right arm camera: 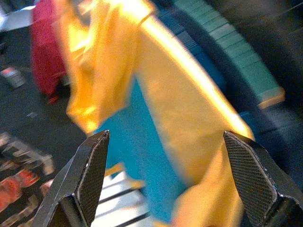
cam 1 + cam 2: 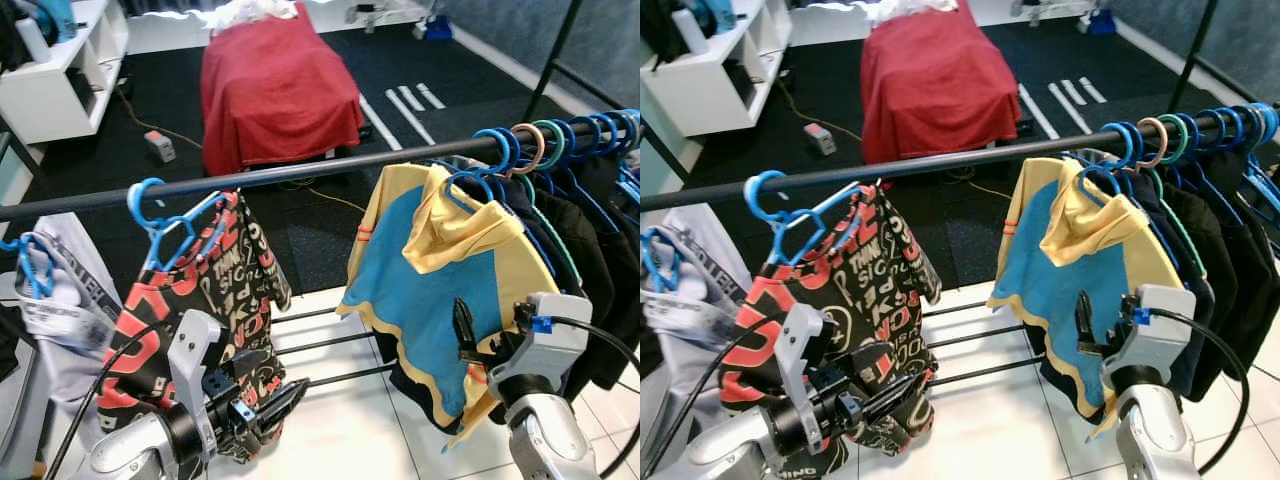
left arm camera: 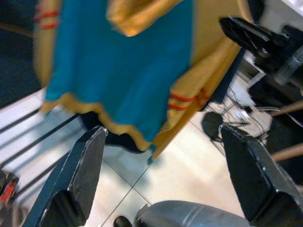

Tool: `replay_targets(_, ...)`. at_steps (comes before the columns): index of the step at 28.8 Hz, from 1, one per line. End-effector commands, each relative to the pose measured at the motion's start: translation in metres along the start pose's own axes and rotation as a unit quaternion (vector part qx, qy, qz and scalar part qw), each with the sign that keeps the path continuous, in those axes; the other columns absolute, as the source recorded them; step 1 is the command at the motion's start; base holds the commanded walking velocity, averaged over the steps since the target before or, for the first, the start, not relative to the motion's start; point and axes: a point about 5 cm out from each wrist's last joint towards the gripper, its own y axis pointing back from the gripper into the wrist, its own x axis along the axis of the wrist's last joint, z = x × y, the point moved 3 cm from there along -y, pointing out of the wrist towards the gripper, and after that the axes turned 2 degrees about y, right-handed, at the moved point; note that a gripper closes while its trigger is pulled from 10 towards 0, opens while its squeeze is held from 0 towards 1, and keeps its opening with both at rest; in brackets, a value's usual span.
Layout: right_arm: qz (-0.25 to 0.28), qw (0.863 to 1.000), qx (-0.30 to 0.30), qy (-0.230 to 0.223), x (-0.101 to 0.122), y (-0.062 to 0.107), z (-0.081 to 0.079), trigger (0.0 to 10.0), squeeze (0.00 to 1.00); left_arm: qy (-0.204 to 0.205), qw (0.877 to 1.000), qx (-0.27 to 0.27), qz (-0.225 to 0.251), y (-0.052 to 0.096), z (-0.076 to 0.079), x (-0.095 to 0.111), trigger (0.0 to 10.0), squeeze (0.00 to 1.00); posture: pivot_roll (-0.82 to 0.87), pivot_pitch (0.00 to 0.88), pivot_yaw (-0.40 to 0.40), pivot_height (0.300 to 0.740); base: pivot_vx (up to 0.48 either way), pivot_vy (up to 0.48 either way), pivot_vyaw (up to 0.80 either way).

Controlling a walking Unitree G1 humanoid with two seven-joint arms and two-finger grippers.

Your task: Hang hanger

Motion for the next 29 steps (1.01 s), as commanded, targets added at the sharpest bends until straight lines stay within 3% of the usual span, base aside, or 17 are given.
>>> replay_targets(1,-0.004,1.000,0.005,-0.010,-0.002,0.002,-0.004,10.0,0.00,0.001,1.000,0.021,-0.008,0.003,-0.005,-0.005,10.0,0.00,-0.11,0.148,0.042,0.740,0.000,-0.416,0.00)
replay_targets(3,-0.003,1.000,0.006,-0.012,-0.002,0.002,-0.004,10.0,0.00,-0.001,1.000,0.027,-0.006,0.002,-0.006,-0.004,10.0,0.00,-0.11,0.148,0.042,0.740,0.000,-0.416,0.00)
replay_targets(7,0.005,0.996,0.083,-0.014,0.004,0.005,-0.020,10.0,0.00,-0.009,0.997,0.072,0.005,0.000,-0.019,0.002,10.0,0.00,-0.11,0.152,0.041,0.740,0.000,-0.335,0.00)
replay_targets(8,0.009,0.993,0.115,-0.006,0.007,0.007,-0.026,10.0,0.00,-0.022,0.994,0.106,0.011,0.000,-0.031,0.006,10.0,0.00,-0.11,0.154,0.043,0.740,0.000,0.000,0.00)
replay_targets(12,0.013,0.986,0.165,0.011,0.010,0.011,-0.035,10.0,0.00,-0.041,0.987,0.156,0.016,0.000,-0.047,0.011,10.0,0.00,-0.11,0.154,0.043,0.740,0.000,0.000,0.00)
replay_targets(13,0.018,0.970,0.242,0.035,0.018,0.019,-0.053,10.0,0.00,-0.070,0.975,0.212,0.022,0.000,-0.064,0.018,10.0,0.00,-0.12,0.157,0.046,0.740,0.000,0.000,0.00)
replay_targets(14,0.018,0.970,0.242,0.035,0.018,0.019,-0.053,10.0,0.00,-0.070,0.975,0.212,0.022,0.000,-0.064,0.018,10.0,0.00,-0.12,0.157,0.046,0.740,0.000,0.000,0.00)
replay_targets(16,0.024,0.955,0.291,0.056,0.029,0.025,-0.064,10.0,0.00,-0.095,0.964,0.246,0.025,0.000,-0.075,0.022,10.0,0.00,-0.12,0.158,0.047,0.740,0.000,0.000,0.00)
replay_targets(20,0.047,0.952,0.292,0.078,0.047,0.022,-0.064,10.0,0.00,-0.106,0.956,0.273,0.029,-0.003,-0.084,0.024,10.0,0.00,-0.13,0.160,0.048,0.740,0.000,0.000,0.00)
replay_targets(23,0.084,0.947,0.284,0.124,0.068,0.016,-0.064,10.0,0.00,-0.107,0.952,0.286,0.035,-0.006,-0.091,0.026,10.0,0.00,-0.14,0.159,0.049,0.740,0.000,0.000,0.00)
replay_targets(29,0.069,0.933,0.308,0.175,0.066,0.012,-0.071,10.0,0.00,-0.115,0.940,0.316,0.049,-0.006,-0.099,0.029,10.0,0.00,-0.13,0.161,0.049,0.740,0.000,0.000,0.00)
